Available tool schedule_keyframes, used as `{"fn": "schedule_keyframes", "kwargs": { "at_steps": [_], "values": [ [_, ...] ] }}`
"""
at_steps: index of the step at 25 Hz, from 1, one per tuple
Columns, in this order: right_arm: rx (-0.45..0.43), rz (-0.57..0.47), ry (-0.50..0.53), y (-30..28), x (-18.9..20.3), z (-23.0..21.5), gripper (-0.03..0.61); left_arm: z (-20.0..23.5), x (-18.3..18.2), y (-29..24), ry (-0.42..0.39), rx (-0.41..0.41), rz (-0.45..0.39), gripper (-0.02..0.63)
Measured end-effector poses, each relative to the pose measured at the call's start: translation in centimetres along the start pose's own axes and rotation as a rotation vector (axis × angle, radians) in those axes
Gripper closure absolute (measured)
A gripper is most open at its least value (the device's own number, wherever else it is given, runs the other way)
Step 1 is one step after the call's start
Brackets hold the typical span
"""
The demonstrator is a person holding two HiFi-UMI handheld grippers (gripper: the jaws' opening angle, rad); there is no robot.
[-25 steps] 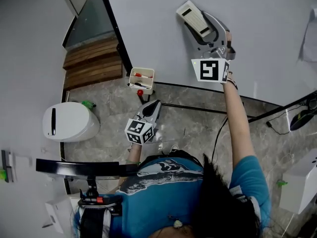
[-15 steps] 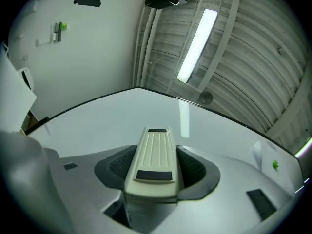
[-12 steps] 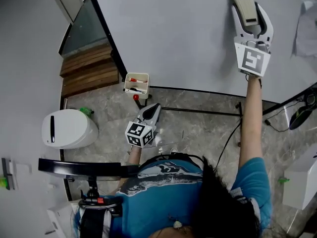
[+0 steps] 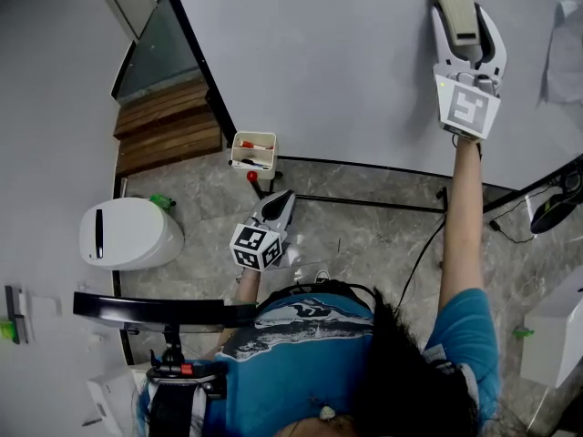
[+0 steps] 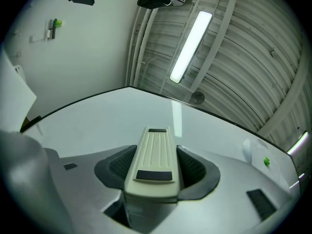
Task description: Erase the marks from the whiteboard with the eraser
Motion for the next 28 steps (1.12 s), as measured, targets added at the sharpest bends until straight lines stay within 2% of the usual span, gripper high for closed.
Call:
{"fn": "schedule_keyframes", "kwargs": {
  "at_steps": [5, 7, 10, 16, 21, 28],
  "values": [
    [-0.022, -0.014, -0.055, -0.2, 0.4, 1.7, 0.316, 0.5, 0.2, 0.3, 0.005, -0.015, 0.001, 0.609],
    [-0.049, -0.023, -0.027, -0.2, 0.6, 3.4, 0.316, 0.6, 0.3, 0.4, 0.007, -0.018, 0.001, 0.609],
    [-0.113, -0.009, 0.041, 0.1, 0.7, 6.8, 0.316, 0.5, 0.4, 0.5, 0.01, -0.02, 0.0, 0.609],
    [-0.281, 0.023, 0.077, 2.5, 0.0, 14.6, 0.316, -1.2, 1.0, 1.9, 0.016, -0.027, -0.007, 0.609],
    [-0.424, 0.032, 0.144, 3.4, 1.2, 21.4, 0.316, -0.6, 1.7, 2.7, 0.039, -0.058, -0.003, 0.609],
    [-0.501, 0.048, 0.176, 4.4, 2.8, 26.5, 0.316, 0.6, 2.9, 4.4, 0.068, -0.113, -0.001, 0.609]
  ]
}}
Point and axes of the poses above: the fingertips, and each gripper's own axes: y backward along the fingers, z to its left, x out of its underside, the point moved 9 cm from there along y, backward along the fingers, and after that the axes turned 13 degrees about z, right-handed, at the moved point
